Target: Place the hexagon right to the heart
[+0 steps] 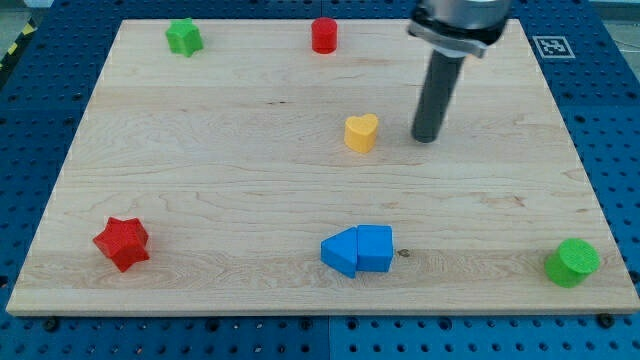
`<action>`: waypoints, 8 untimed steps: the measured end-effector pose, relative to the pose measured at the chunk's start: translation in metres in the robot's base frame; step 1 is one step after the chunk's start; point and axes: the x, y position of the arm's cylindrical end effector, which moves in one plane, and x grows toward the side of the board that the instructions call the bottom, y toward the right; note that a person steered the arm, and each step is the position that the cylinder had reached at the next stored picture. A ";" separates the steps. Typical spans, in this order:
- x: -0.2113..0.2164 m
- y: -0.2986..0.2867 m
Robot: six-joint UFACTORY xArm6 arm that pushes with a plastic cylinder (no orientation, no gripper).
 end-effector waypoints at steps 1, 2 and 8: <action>-0.003 -0.050; -0.004 -0.080; -0.182 0.207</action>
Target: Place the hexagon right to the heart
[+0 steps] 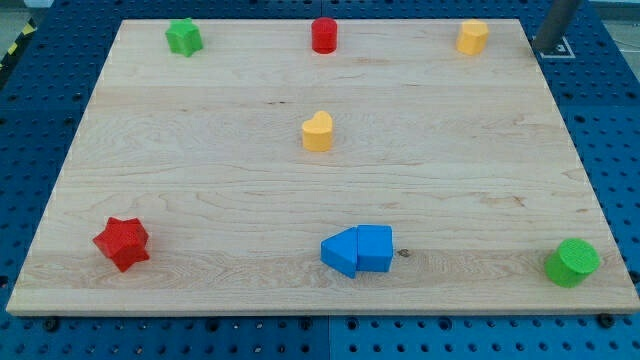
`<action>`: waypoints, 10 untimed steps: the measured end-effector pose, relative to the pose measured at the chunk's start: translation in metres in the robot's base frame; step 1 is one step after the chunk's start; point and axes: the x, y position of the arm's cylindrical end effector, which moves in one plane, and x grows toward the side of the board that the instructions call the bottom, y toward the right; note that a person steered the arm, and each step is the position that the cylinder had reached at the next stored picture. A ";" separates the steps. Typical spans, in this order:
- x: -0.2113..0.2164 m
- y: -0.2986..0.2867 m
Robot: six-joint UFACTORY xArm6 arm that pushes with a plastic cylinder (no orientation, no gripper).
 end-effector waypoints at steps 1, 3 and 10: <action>-0.020 -0.034; 0.024 -0.090; 0.085 -0.206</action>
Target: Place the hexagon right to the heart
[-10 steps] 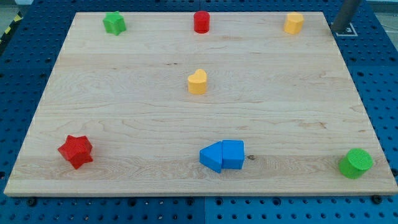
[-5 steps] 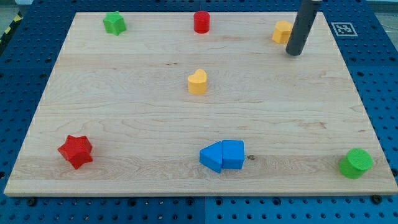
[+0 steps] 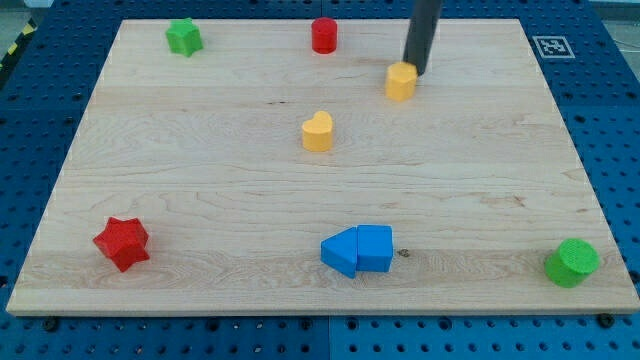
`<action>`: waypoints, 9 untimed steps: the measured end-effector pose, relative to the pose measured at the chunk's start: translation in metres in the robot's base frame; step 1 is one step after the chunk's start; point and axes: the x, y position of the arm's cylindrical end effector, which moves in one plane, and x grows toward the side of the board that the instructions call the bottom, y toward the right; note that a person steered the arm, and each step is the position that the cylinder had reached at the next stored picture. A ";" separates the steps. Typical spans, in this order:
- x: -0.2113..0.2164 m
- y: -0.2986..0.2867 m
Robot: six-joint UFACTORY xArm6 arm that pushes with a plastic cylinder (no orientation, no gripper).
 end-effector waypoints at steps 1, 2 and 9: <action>0.006 -0.006; -0.005 -0.003; 0.087 -0.026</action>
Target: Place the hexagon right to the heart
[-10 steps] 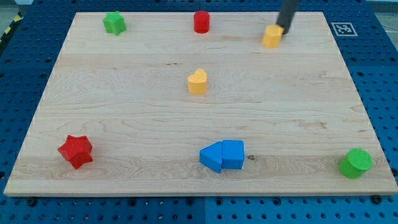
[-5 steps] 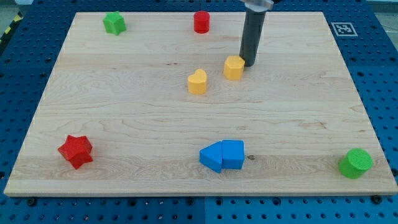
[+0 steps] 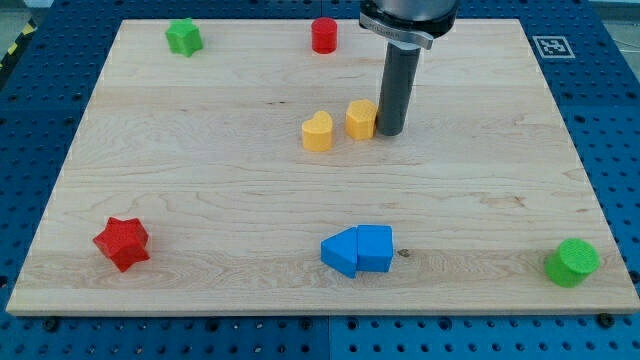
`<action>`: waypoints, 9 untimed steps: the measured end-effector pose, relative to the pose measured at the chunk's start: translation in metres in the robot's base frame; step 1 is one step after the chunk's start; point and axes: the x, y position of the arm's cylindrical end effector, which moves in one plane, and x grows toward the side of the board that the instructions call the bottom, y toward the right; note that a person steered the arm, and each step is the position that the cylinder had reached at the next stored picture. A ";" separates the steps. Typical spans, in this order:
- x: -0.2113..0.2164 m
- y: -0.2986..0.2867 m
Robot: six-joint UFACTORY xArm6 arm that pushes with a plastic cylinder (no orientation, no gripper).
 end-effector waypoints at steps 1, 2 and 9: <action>-0.027 0.023; -0.031 0.020; -0.023 -0.013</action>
